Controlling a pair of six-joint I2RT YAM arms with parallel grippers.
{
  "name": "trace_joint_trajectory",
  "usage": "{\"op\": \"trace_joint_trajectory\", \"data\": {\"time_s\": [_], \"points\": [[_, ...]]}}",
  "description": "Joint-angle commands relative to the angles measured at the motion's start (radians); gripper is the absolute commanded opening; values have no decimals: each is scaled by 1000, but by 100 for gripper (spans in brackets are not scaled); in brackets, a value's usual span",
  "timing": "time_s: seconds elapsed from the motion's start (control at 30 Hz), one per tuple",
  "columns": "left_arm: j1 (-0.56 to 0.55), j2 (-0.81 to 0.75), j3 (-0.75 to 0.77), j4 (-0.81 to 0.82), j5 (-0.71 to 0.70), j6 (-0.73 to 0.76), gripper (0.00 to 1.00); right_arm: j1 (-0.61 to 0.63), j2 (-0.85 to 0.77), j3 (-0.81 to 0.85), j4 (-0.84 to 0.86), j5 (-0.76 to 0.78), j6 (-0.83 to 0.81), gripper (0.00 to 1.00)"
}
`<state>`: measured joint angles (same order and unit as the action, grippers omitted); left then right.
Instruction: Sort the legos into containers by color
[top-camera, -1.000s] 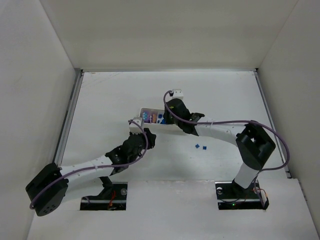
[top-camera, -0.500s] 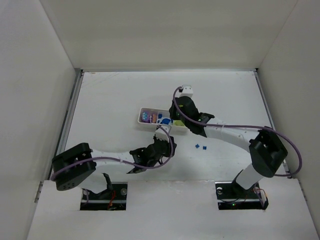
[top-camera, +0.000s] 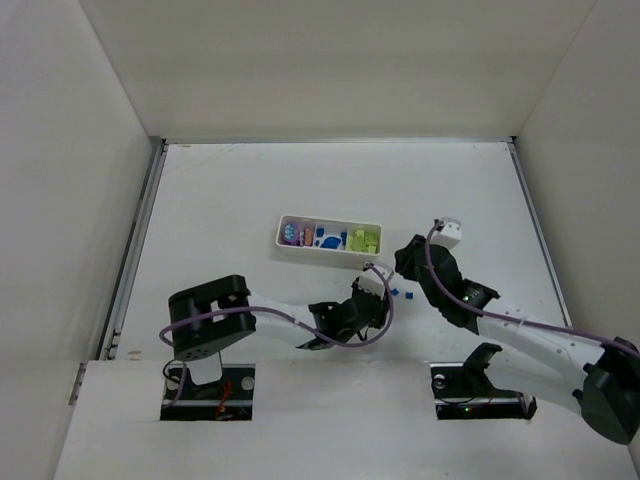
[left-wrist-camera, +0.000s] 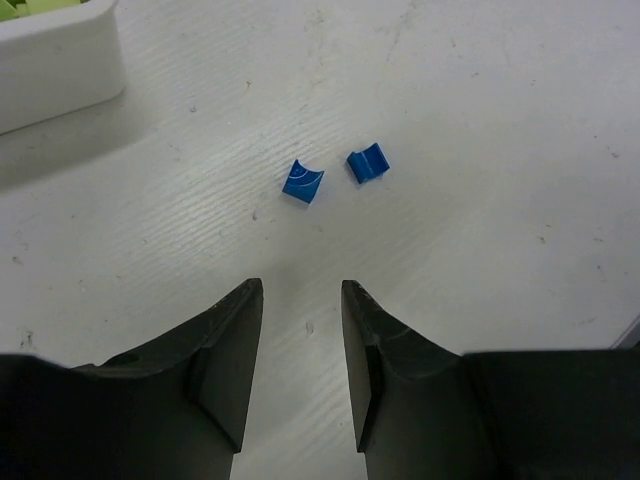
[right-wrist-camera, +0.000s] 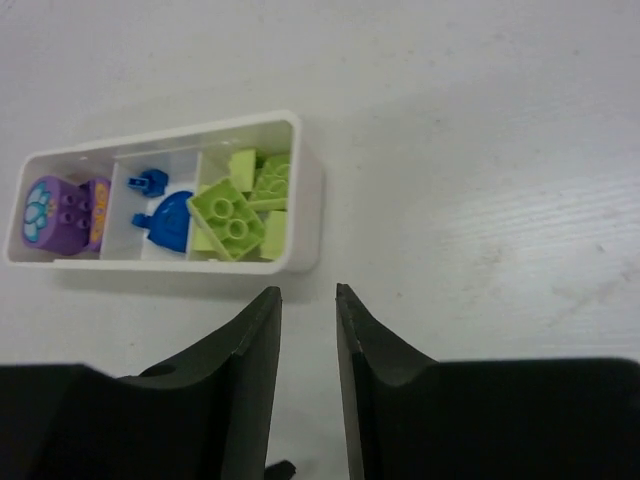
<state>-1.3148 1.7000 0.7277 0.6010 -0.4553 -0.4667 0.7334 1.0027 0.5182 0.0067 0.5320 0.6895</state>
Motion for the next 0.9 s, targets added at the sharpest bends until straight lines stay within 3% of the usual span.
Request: {"op": "trace_joint_trajectory", "data": {"time_s": [0.0,0.2,0.47,0.87], "points": [[12,42,78,20,3,23,35,-19,-82,-58,-56,46,88,38],[47,154,176,-4,30,40,37,-52,-145,-129,-113,46,128,46],[70,227,240,-46,1,62,38,-52,-188,-162,-103,17,142,47],[84,294,288,-59,7,73,36,-62,-130,-179,-102,19,206,48]]}}
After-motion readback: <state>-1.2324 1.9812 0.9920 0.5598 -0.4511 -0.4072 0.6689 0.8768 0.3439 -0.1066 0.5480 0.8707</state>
